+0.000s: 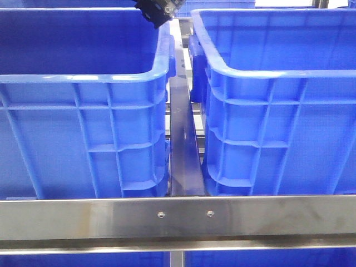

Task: Pick red and yellow buttons and place in box
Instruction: 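Lift the yellow button with the left gripper toward the gap between bins, then reach the right gripper to the yellow button and close on its cap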

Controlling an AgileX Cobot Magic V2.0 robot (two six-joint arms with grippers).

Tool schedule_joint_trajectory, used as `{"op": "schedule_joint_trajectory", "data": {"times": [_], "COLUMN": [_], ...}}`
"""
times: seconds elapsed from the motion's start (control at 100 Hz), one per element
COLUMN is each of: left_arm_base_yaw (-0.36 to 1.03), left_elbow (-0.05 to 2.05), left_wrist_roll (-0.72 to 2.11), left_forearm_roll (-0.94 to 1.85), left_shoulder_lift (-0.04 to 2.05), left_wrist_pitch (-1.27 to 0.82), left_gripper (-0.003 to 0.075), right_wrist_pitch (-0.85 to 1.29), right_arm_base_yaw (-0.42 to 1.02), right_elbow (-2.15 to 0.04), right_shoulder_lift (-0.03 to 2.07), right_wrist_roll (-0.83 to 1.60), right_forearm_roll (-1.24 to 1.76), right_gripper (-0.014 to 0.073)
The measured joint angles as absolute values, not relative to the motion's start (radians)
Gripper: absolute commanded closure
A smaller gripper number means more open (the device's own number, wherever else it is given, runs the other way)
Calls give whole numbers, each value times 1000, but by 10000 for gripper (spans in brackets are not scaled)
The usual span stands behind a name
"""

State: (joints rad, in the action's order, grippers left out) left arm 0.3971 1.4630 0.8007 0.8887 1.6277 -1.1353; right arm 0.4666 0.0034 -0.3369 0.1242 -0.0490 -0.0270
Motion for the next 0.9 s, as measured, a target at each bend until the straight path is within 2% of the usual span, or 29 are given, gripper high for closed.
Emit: {"op": "schedule_joint_trajectory", "data": {"times": [0.1,0.2,0.27,0.39,0.46,0.53,0.9], "left_arm_base_yaw": [397,397,397,397,397,397,397], "left_elbow": [1463,1463,1463,1463,1463,1463,1463], "left_wrist_roll": [802,802,802,802,802,802,803], "left_forearm_roll": [889,889,889,889,889,889,889], "left_shoulder_lift": [1628,1628,1628,1628,1628,1628,1628], "left_wrist_pitch": [-1135,-1135,-1135,-1135,-1135,-1135,-1135], "left_gripper": [483,483,483,483,483,483,483], "right_wrist_pitch": [544,597,626,654,657,659,664], "right_arm_base_yaw": [3,3,3,3,3,3,3], "right_elbow": [-398,-451,-486,-536,-558,-570,-580], "right_shoulder_lift": [200,274,322,384,407,420,427], "right_wrist_roll": [-49,-49,-49,-51,-51,-51,-51], "right_forearm_roll": [-22,-11,0,7,7,10,45], "right_gripper": [624,525,401,125,26,-6,2]}}
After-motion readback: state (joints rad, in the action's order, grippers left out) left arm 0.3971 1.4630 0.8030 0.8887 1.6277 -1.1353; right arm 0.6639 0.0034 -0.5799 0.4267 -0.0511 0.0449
